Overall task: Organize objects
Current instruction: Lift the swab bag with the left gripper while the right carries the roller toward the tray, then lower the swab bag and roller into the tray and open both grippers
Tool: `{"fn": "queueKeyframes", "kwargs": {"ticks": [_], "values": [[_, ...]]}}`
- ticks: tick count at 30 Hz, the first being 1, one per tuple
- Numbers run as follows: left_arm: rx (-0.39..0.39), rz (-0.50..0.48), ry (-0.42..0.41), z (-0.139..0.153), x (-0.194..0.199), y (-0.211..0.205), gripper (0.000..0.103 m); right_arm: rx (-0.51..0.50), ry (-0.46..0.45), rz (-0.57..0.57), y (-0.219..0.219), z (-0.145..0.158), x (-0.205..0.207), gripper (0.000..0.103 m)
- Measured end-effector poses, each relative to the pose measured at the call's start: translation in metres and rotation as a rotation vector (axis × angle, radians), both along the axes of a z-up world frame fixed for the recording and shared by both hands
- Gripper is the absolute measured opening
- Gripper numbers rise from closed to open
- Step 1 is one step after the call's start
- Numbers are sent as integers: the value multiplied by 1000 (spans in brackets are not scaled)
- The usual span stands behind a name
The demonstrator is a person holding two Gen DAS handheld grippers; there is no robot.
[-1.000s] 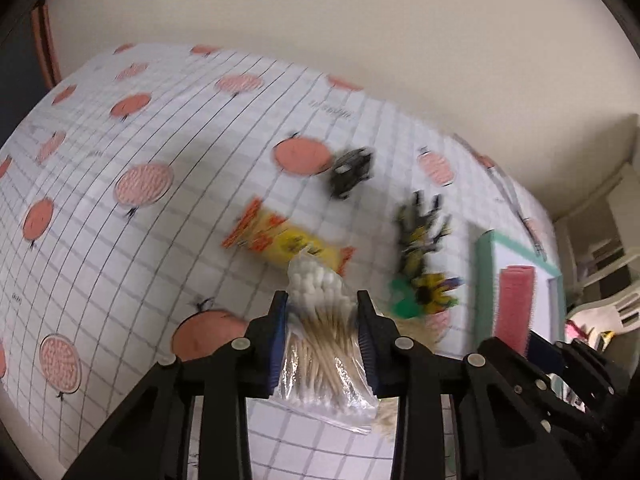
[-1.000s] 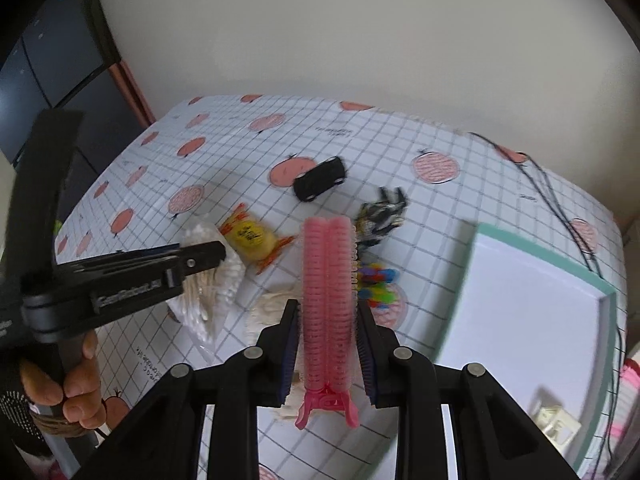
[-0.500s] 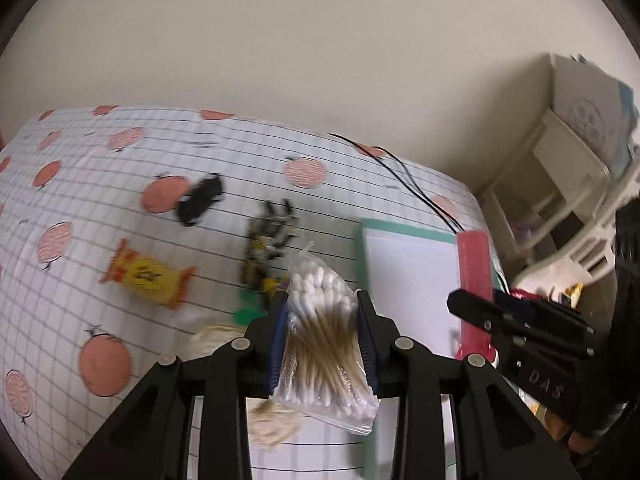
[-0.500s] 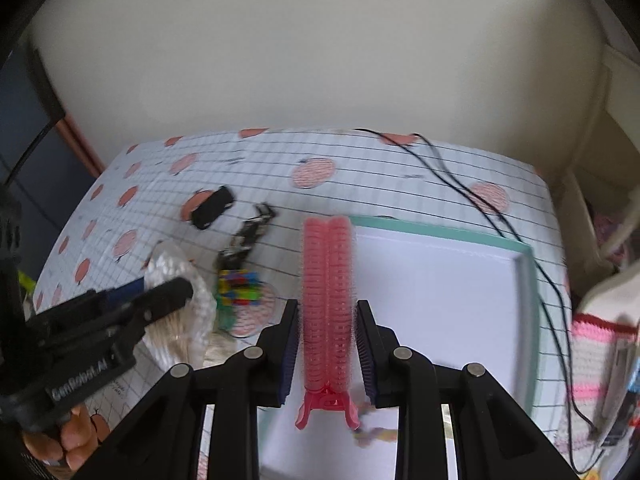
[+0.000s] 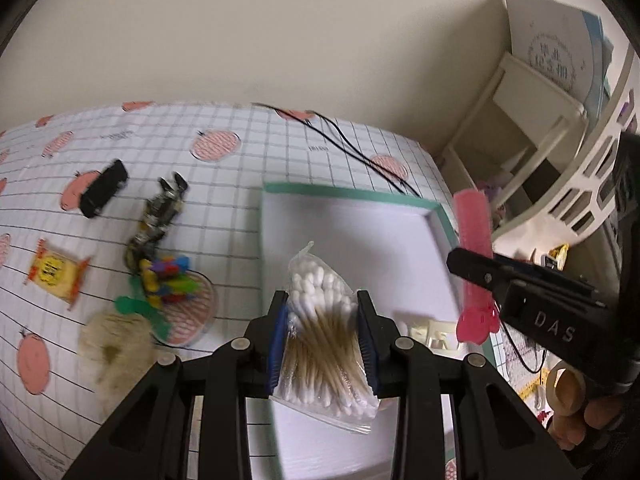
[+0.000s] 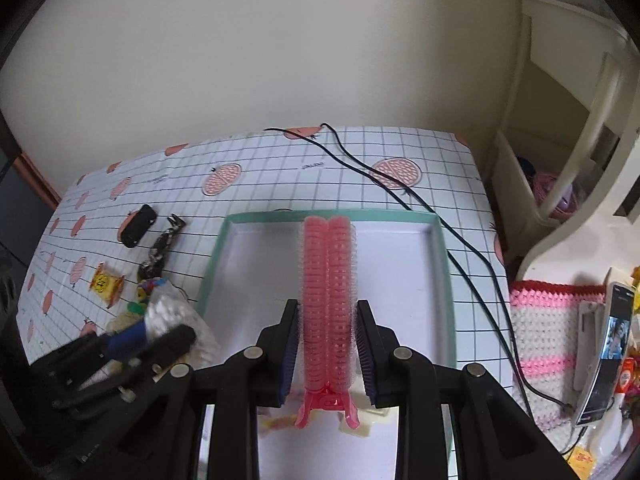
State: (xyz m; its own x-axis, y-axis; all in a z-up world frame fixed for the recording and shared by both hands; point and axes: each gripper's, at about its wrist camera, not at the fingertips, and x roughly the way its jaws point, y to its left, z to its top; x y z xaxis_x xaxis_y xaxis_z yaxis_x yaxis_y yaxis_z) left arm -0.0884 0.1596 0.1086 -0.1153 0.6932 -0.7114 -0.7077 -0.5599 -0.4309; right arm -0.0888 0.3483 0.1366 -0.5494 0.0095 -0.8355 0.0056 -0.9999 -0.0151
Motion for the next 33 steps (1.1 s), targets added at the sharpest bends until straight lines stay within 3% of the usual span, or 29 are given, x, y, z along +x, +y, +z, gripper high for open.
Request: {"fn": "queueKeyframes", "kwargs": {"ticks": [16,26,33], "values": [[-80,-69,12,-22,28,24,35,63,-99,-2,-8,-38,-7,29],[-80,-84,7,-20,30,25,36,81,-109,-15,-9,-37,-7,30],[-61,-102,4,-16,28,23,44,97,-107,-36,-7,-34,-6,33]]}}
